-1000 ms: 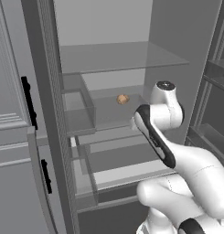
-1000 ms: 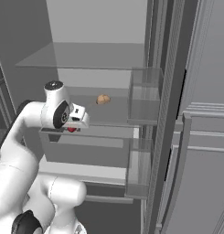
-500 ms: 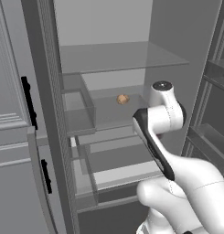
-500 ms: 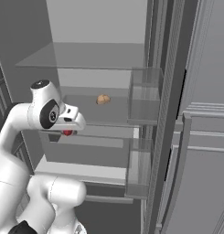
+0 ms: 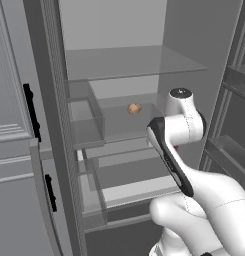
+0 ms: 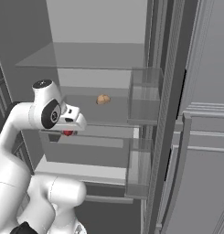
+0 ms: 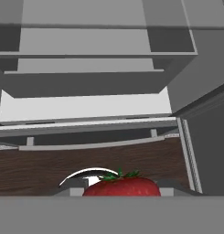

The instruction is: Take the strawberry from the fridge and place it on top of the pancake, located on the dining counter.

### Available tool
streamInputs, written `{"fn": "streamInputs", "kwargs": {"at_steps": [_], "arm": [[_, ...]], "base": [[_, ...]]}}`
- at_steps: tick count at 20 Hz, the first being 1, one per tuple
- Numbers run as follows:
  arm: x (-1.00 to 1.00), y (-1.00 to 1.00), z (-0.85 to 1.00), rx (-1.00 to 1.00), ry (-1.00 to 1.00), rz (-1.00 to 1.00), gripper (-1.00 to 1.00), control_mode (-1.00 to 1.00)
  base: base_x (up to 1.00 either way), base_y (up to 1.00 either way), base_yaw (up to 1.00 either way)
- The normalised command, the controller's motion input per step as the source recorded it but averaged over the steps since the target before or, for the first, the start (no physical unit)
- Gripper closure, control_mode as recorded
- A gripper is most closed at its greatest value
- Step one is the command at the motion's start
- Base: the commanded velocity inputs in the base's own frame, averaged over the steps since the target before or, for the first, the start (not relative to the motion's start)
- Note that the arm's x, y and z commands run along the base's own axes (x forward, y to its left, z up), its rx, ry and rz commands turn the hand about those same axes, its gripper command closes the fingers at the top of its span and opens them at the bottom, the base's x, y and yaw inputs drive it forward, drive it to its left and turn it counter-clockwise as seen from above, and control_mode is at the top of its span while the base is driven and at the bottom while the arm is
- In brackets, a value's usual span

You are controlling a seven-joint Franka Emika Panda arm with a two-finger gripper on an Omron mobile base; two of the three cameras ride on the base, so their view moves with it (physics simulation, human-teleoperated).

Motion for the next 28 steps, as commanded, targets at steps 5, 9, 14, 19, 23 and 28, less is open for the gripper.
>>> {"fn": "streamInputs", "kwargs": {"at_steps": [5, 9, 14, 19, 23, 28], "arm": [[0.00, 0.00, 0.00, 0.00, 0.00, 0.00, 1.00, 1.00], [0.00, 0.00, 0.00, 0.00, 0.00, 0.00, 1.00, 1.00], [0.00, 0.00, 0.00, 0.00, 0.00, 0.00, 1.00, 1.00], [0.00, 0.00, 0.00, 0.00, 0.00, 0.00, 1.00, 1.00], [0.00, 0.00, 0.00, 0.00, 0.00, 0.00, 1.00, 1.00], [0.00, 0.00, 0.00, 0.00, 0.00, 0.00, 1.00, 1.00]], "base": [[-0.37, -0.02, 0.04], [-1.00, -0.01, 0.01], [-0.95, 0.02, 0.40], [-0.82, 0.00, 0.72], [-0.86, 0.09, 0.72], [-0.51, 0.76, 0.75]]}}
